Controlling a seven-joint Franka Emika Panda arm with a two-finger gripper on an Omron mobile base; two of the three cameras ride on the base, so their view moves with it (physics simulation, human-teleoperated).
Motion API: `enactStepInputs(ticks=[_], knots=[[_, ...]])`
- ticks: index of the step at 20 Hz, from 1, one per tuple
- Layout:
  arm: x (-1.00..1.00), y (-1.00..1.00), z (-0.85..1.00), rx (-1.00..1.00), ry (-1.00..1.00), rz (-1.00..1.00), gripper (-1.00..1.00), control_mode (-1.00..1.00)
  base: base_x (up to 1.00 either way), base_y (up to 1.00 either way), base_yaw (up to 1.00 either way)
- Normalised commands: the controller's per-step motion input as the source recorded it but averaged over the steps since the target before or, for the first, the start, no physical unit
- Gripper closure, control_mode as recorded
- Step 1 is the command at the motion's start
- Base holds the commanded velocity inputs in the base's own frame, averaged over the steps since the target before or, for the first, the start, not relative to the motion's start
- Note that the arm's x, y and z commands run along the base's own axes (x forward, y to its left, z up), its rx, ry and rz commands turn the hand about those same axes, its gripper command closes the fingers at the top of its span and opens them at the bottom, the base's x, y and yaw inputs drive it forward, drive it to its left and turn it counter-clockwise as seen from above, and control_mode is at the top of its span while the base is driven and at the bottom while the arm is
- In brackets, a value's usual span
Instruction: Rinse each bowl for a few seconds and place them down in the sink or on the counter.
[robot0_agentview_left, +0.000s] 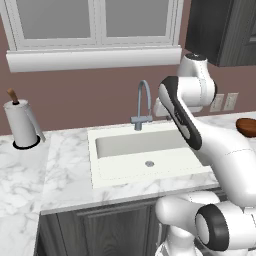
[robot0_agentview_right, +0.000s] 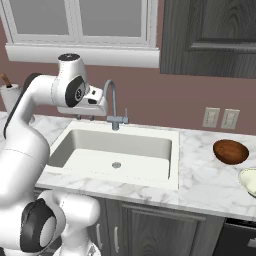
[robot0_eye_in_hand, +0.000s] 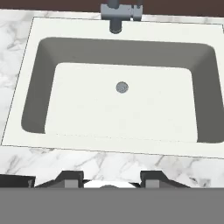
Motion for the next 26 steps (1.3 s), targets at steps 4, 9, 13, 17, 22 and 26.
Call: enactStepInputs(ticks=[4,9,13,17,22,26], knots=[[-0.03,0.0,0.0,0.0,-0.01,0.0,-1.0,-1.0,0.0,0.0,0.0],[-0.24,0.0,0.0,0.0,-0.06,0.0,-1.0,-1.0,0.0,0.0,0.0],[-0.29,-0.04,0.0,0.0,-0.12,0.0,-1.0,-1.0,0.0,0.0,0.0],[-0.2,-0.13,0.0,0.0,-0.13,0.0,-1.0,-1.0,0.0,0.0,0.0],[-0.05,-0.18,-0.01,0.0,-0.09,0.0,-1.0,-1.0,0.0,0.0,0.0],[0.0,-0.2,-0.04,0.0,-0.07,0.01,-1.0,-1.0,0.0,0.0,0.0]])
